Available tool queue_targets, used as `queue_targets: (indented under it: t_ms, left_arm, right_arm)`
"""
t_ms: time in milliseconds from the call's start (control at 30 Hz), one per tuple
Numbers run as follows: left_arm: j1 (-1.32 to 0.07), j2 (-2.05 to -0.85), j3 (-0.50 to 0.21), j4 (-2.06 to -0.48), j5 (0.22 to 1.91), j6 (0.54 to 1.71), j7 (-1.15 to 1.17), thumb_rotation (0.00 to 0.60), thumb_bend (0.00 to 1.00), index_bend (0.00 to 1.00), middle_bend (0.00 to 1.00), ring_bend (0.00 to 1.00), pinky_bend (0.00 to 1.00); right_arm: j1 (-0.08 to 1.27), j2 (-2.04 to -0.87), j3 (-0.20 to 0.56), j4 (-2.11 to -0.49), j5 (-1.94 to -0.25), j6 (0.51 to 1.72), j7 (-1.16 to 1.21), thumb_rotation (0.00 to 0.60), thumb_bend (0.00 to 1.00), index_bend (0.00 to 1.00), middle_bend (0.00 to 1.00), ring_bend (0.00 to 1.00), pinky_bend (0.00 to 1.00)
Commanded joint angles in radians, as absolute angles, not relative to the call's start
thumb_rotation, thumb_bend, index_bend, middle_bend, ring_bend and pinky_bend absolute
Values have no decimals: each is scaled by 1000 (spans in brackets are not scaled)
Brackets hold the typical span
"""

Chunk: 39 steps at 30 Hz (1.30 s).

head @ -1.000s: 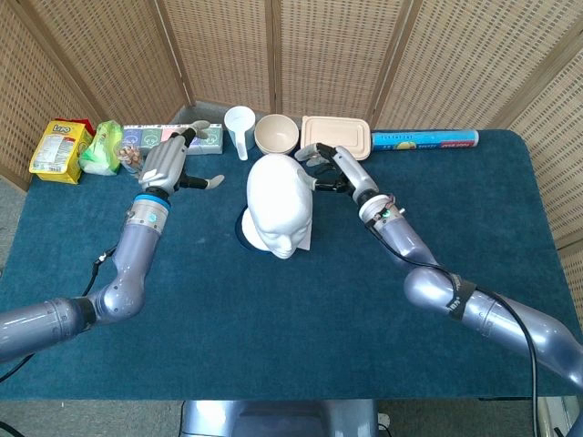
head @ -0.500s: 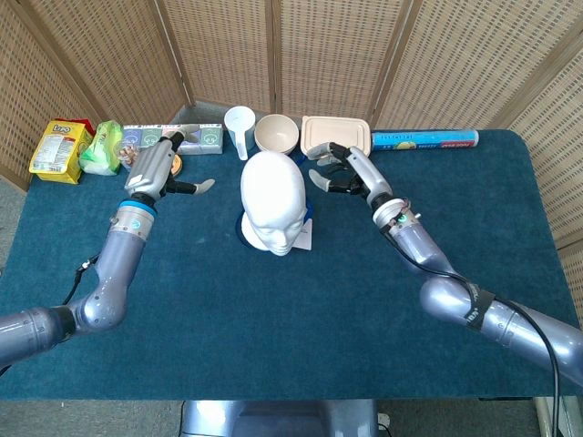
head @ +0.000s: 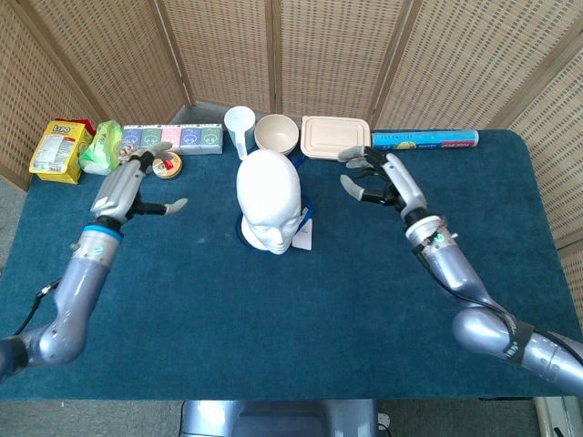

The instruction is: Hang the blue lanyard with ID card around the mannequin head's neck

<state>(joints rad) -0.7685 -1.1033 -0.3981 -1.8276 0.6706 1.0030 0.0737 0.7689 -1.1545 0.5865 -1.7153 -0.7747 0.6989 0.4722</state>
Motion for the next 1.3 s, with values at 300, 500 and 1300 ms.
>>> queue_targets:
  t_ms: [300,500,1300]
  left_arm:
    - [-577,-977,-298,-1942,892,1048,-70,516,192,110,224,93,221]
    - [-477,-909,-216,-1962,1024,1081,-97,517,193,110,224,94,221]
    - [-123,-912,87,-1891,1425,1399,-11,531,217,126,224,93,218]
  right_arm:
    - [569,-1042,522,-1855,-988,821,548,419,402,305,310,278,307]
    - [452,-987,455,-1914,-1152,910,591,418,401,321,317,280,317]
    - [115,-982,108,-1814,-1561,1377,157,418,402,402,379,334,348]
